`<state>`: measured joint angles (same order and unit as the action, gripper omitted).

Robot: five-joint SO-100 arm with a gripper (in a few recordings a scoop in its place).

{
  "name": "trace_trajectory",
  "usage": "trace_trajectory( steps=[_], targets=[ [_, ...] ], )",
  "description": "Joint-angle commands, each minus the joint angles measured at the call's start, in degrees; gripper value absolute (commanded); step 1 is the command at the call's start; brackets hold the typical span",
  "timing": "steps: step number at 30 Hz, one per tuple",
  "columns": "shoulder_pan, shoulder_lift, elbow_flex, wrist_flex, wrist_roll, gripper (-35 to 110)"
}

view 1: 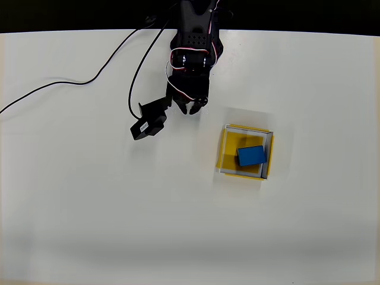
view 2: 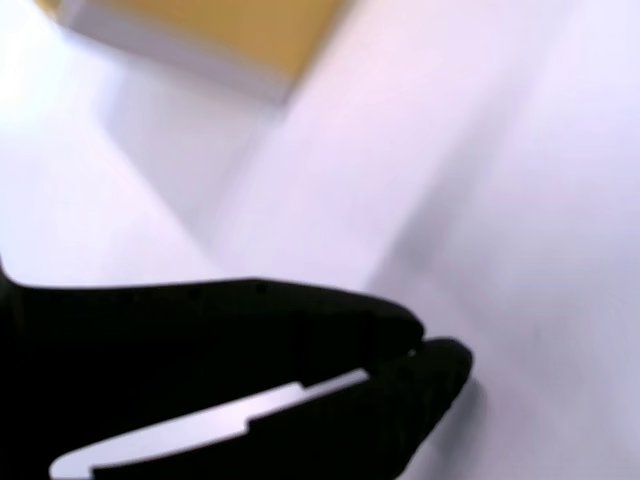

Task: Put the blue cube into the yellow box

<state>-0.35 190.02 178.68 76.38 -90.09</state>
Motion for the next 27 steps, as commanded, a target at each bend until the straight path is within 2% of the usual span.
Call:
trace_trajectory(
  steps=[1,27],
  targets=[
    [1.0,1.6,1.6,1.2,0.0,0],
    [1.5,1.4,1.6,1.1,0.6,1]
  ],
)
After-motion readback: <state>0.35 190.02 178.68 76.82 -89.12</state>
